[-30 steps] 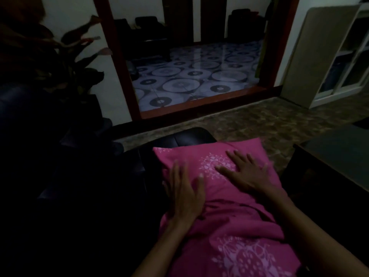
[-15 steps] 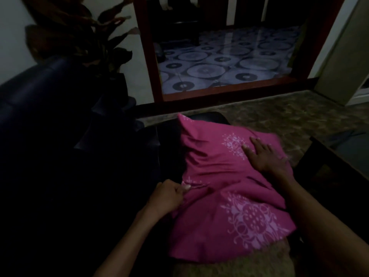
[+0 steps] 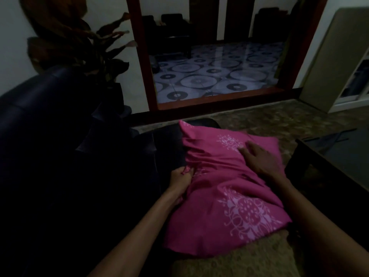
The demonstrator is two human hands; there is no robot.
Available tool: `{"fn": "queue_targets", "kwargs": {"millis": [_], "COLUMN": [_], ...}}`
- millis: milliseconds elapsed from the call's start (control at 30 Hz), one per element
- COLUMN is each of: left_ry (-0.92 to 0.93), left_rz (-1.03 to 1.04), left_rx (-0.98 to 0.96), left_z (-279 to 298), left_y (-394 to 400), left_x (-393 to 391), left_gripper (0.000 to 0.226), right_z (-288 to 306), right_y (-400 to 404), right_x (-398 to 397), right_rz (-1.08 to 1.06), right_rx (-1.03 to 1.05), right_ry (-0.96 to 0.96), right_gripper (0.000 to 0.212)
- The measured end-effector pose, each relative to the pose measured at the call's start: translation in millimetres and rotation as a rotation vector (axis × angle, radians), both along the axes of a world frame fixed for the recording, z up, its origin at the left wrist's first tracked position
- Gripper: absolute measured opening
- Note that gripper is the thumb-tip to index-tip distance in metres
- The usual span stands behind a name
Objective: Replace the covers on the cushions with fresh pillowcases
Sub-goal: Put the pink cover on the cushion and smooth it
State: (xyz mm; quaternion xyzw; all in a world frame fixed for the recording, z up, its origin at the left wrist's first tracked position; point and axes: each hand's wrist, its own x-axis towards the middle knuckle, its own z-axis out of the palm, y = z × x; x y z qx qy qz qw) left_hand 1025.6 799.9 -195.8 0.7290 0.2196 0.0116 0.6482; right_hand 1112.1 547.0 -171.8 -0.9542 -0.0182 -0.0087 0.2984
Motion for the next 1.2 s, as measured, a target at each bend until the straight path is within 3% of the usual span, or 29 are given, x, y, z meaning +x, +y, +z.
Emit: {"fn": "queue_targets", "kwargs": {"millis": [233, 367, 433, 500, 633, 733, 833, 900, 1000, 1067, 1133, 1200], "left_ry": [-0.265, -0.512, -0.563, -0.544, -0.520, -0.521, -0.463, -0.483, -0.615, -0.596, -0.530, -0.504], "left_rz": [0.041, -0.055, -0.112, -0.138, -0.272, -0.448, -0.619, -0.696, -0.574, -0.445, -0.373, -0.322], "left_rx": [0.008, 0.356, 0.526, 0.597, 0.575, 0.473, 0.253, 0.298, 0.652, 0.768, 0.721, 0.565], "left_z": [91, 170, 195, 200, 175, 160, 156, 150, 140, 133, 125, 127], "left_y": [23, 38, 41, 36, 0, -24, -27, -22, -10, -6, -6, -15], "left_x": [26, 36, 42, 46, 44, 47, 50, 51, 51, 54, 55, 51], "left_gripper": [0.009, 0.007, 0.007, 0.012, 0.029, 0.012, 0.029, 0.039, 0.049, 0.054, 0.045, 0.027], "right_z": [54, 71, 80, 92, 125, 125, 110, 106, 113, 125, 139, 146], "right_y": [43, 68, 76, 82, 82, 71, 57, 47, 44, 53, 66, 73], "right_x": [5, 14, 14, 15, -4, -22, -31, -37, -46, -52, -57, -58], "right_rz": [0.085, 0.155, 0.225, 0.232, 0.154, 0.151, -0.020, -0.089, -0.099, -0.080, -0.035, 0.003], "right_rx": [0.458, 0.611, 0.596, 0.647, 0.958, 0.834, 0.666, 0.589, 0.423, 0.318, 0.290, 0.272], "right_ry": [-0.054, -0.250, -0.293, -0.301, -0.236, -0.263, -0.363, -0.378, -0.461, -0.539, -0.483, -0.355], "right_gripper": [0.074, 0.032, 0.027, 0.026, 0.019, 0.033, 0.037, 0.041, 0.045, 0.042, 0.038, 0.047]}}
